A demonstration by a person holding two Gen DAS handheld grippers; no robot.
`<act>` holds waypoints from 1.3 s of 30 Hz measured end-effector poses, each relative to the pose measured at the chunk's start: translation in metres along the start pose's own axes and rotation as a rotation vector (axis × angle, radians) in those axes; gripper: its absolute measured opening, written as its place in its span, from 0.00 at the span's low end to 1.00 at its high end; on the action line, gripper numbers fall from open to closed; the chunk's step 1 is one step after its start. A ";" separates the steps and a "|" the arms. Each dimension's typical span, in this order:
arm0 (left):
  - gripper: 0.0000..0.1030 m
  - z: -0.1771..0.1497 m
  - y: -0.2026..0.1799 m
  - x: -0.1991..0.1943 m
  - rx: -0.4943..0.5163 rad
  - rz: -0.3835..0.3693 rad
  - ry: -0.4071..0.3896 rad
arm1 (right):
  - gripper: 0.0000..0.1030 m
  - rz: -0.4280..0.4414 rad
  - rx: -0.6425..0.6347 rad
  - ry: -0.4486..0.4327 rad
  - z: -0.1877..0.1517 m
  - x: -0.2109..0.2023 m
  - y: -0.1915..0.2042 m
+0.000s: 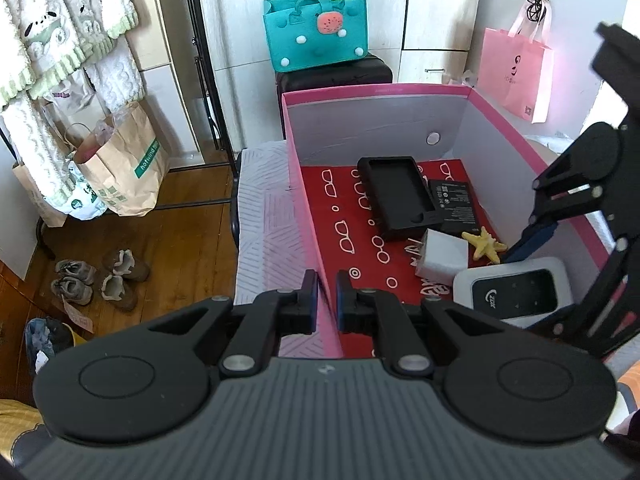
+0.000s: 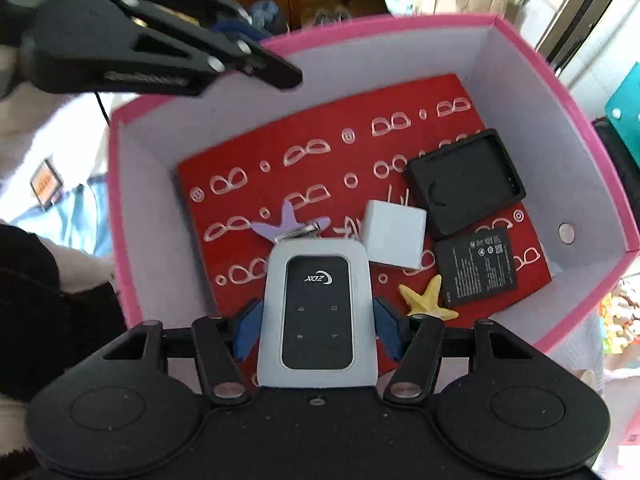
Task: Organize rigid objects
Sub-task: 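Carry the white router into the pink box and open the right tool, then move the right tool back to the keys on the table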
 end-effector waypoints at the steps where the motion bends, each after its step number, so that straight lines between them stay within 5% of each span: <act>1: 0.08 -0.001 0.001 0.000 -0.004 -0.002 -0.001 | 0.63 -0.006 -0.003 0.012 0.001 0.003 -0.001; 9: 0.08 -0.001 0.005 0.000 -0.023 -0.027 -0.005 | 0.63 -0.014 0.047 0.017 0.002 0.021 -0.010; 15: 0.08 -0.002 0.004 0.001 -0.020 -0.029 -0.009 | 0.63 -0.146 0.094 -0.002 -0.005 0.017 -0.017; 24: 0.08 -0.001 0.001 0.000 -0.028 -0.006 0.004 | 0.67 -0.061 0.166 -0.461 -0.043 -0.085 -0.006; 31: 0.08 0.002 -0.003 0.000 -0.030 0.017 0.016 | 0.70 -0.039 0.368 -0.695 -0.115 -0.148 -0.014; 39: 0.08 -0.001 -0.011 0.001 -0.014 0.073 -0.006 | 0.75 -0.273 0.422 -0.816 -0.184 -0.116 -0.012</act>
Point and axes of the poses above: each gripper's, at about its wrist camera, not at the fingertips, and x roughly the way its jaws point, y to its left, z to its top, the point moved 3 cm from there along x, roughly the way its jaws point, and after that the axes turned 10 degrees about z, right-handed, at the moved point
